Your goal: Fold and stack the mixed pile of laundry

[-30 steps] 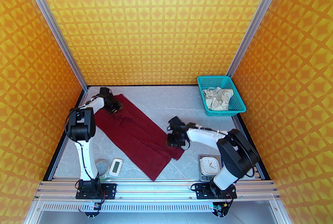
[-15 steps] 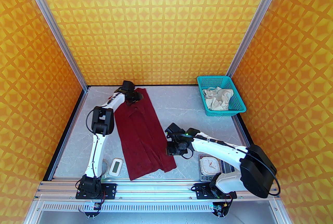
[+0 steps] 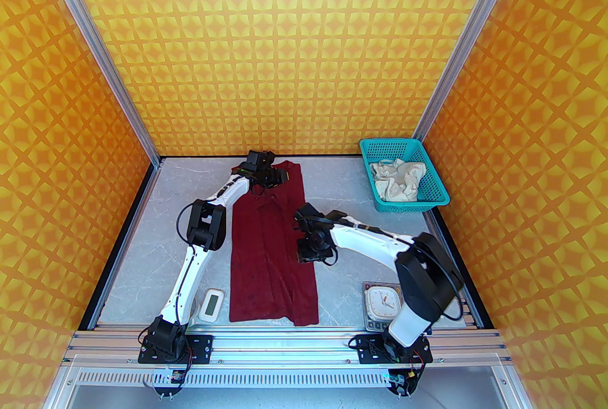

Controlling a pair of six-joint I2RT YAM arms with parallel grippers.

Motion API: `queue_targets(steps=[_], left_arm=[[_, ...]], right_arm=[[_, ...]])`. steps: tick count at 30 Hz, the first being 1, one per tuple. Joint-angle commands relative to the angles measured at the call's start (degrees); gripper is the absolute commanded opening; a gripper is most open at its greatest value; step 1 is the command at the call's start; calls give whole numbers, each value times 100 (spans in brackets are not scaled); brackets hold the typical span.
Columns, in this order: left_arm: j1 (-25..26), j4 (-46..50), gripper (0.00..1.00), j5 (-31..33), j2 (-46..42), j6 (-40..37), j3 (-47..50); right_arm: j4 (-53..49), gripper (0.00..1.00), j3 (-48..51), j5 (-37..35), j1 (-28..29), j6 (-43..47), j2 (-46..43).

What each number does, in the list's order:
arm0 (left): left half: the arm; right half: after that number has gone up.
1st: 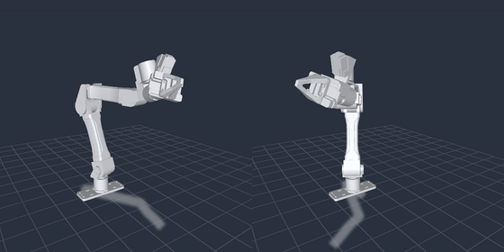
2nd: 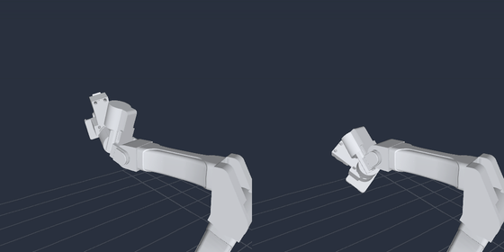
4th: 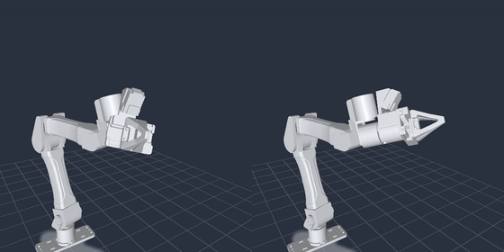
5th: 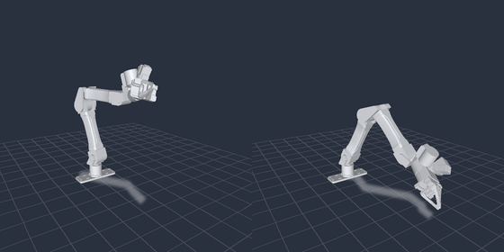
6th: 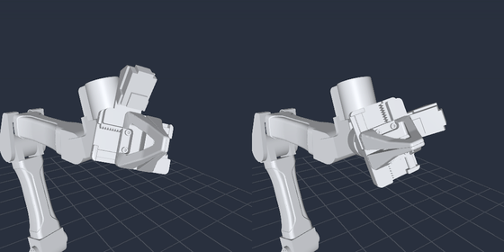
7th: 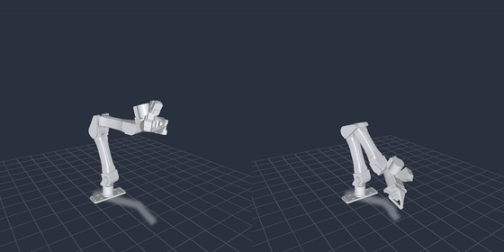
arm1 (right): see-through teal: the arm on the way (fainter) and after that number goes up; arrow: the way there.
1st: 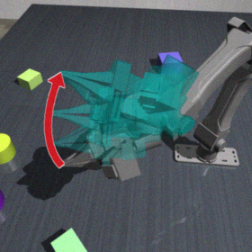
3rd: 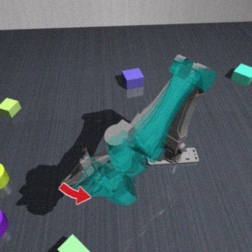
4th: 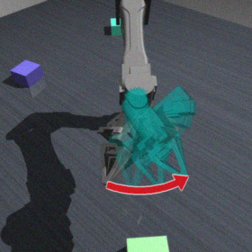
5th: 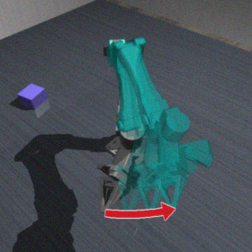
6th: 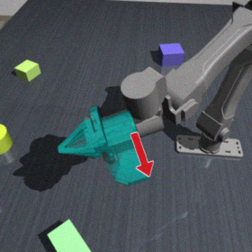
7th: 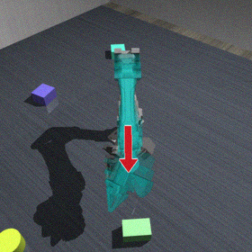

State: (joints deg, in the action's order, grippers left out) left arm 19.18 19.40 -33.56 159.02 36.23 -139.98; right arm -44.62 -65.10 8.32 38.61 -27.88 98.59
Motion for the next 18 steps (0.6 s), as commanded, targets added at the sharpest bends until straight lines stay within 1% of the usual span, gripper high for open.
queue_targets(steps=[1, 4, 8, 10, 12, 15, 18], left_arm=[[-2, -306, 41, -74, 507, 344, -264], [-2, -241, 42, -113, 478, 211, -419], [-14, 183, 52, -109, -200, -446, -213], [-44, 353, 56, -58, -755, -754, 152], [-76, 569, 57, 49, -1264, -1002, 507], [-116, 894, 58, 254, -2029, -1323, 1179], [-220, 935, 58, 431, -2880, -1445, 2255]], right_arm=[[125, 31, -274, 222, 78, 157, 152], [87, 32, -441, 167, 156, 164, 316], [38, 35, -413, -56, 140, 101, 238], [55, 37, -326, -69, 112, 104, 108], [72, 38, -301, -8, 103, 140, 18], [405, 38, -207, 525, 148, 88, -36], [564, 39, -195, 788, 348, 11, 77]])
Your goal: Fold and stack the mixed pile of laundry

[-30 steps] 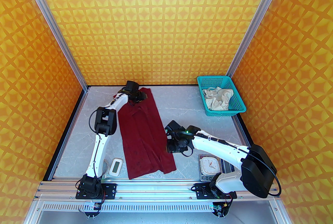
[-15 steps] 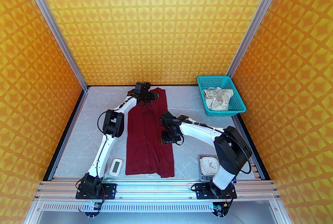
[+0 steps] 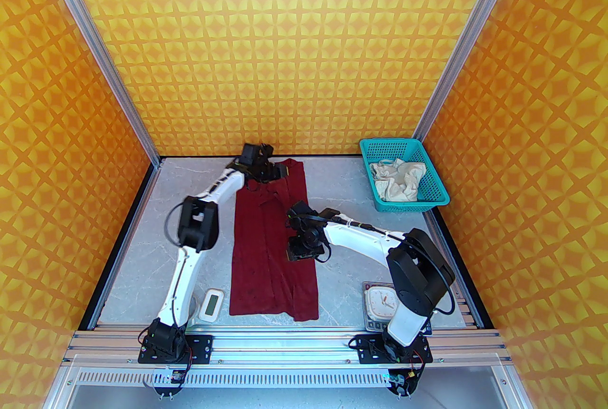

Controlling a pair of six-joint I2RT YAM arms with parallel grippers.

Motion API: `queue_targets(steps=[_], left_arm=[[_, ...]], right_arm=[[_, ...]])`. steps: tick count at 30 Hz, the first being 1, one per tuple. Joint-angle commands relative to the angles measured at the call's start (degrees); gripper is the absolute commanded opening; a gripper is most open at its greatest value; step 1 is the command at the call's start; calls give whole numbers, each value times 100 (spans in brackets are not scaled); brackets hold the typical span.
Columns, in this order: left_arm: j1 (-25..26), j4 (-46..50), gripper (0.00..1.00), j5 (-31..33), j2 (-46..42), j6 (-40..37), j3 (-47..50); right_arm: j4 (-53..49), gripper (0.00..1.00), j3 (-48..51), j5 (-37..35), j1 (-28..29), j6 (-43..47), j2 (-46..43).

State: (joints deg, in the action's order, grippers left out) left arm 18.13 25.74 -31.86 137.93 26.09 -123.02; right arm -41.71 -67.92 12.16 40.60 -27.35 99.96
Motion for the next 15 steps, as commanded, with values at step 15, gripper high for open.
queue_targets(steps=[15], left_arm=[[-66, 239, 29, 783, -4867, -332, 6122]], right_arm=[[-365, 35, -997, -410, 58, 189, 563]])
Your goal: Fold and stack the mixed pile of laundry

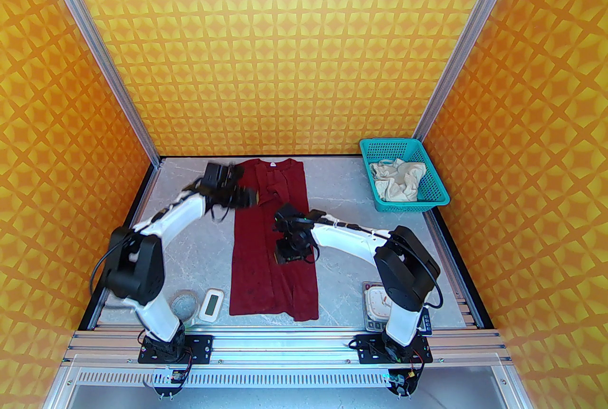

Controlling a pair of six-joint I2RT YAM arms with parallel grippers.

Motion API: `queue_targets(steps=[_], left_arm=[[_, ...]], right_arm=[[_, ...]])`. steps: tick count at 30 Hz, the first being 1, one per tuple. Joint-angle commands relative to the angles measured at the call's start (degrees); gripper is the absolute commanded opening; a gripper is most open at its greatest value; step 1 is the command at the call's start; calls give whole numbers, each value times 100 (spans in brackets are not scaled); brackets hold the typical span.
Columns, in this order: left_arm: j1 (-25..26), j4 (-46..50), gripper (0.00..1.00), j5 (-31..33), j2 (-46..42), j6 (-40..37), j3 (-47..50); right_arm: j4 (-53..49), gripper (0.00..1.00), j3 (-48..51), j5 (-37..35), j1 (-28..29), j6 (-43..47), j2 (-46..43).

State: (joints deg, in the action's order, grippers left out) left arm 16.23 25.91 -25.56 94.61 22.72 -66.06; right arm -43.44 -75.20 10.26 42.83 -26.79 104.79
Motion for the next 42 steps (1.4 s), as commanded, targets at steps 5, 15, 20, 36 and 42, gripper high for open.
queue_targets(steps=[5, 15, 20, 36, 42], left_arm=[[203, 561, 28, 445, -1409, 144, 1459], [-414, 563, 23, 526, -1883, 204, 2114], [-754, 633, 22, 526, -1936, 66, 2036], [-1044, 562, 22, 312, -2170, 35, 2176], [-1025, 585, 23, 69, -2258, 30, 2151]], right_arm=[[253, 33, -379, 792, 11, 117, 261], [1056, 38, 648, 1531, 1050, -566, 362], [995, 39, 907, 1429, 1416, -784, 309], [966, 2, 822, 1379, 1913, -1148, 145], [670, 22, 726, 1225, 1984, -1052, -60]])
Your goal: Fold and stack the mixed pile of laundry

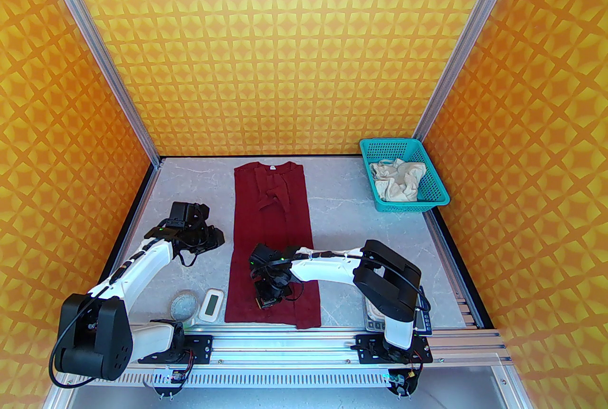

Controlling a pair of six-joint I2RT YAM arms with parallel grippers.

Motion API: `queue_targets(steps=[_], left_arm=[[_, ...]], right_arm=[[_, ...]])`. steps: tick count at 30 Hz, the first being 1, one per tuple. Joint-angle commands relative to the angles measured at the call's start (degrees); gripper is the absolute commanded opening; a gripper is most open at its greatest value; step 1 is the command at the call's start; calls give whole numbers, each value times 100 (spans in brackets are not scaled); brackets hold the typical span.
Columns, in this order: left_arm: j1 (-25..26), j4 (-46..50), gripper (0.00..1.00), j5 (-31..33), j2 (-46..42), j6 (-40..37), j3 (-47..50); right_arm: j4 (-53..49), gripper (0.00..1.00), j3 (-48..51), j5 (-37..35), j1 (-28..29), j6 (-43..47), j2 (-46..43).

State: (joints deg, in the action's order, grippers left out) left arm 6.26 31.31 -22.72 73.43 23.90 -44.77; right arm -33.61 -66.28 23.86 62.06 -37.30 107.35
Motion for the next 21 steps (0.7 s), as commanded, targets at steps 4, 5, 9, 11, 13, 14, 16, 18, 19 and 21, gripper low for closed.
queue_targets(steps=[4, 5, 9, 11, 13, 14, 16, 18, 19, 21], left_arm=[[78, 264, 23, -232, -325, -22, 56], [136, 380, 23, -225, -386, -19, 38], [543, 594, 28, -233, -733, 167, 187], [693, 544, 30, -233, -732, 195, 275], [719, 391, 30, -226, -486, 96, 172], [726, 253, 29, -228, -302, 52, 60], [724, -230, 27, -220, 161, 38, -239], [722, -616, 24, -209, 723, -3, -672], [723, -803, 21, -184, 1046, -54, -901], [718, -944, 17, -13, 1655, -130, -1362]], right_arm=[[-952, 34, -117, -740, 48, 52, -915], [-1131, 35, -72, -943, 20, 27, -1060], [-1625, 38, 475, -1377, -484, -51, -1819], [-1598, 40, 760, -1482, -898, 79, -2172], [-1597, 40, 686, -1518, -1369, 365, -2219], [-1580, 39, 557, -1520, -1546, 517, -2126], [-1496, 32, 139, -1651, -1998, 843, -1755], [-1271, 23, -344, -1720, -2413, 1052, -1322], [-1080, 18, -593, -1798, -2596, 1127, -1100], [-690, 9, -1106, -1993, -2900, 1328, -642]])
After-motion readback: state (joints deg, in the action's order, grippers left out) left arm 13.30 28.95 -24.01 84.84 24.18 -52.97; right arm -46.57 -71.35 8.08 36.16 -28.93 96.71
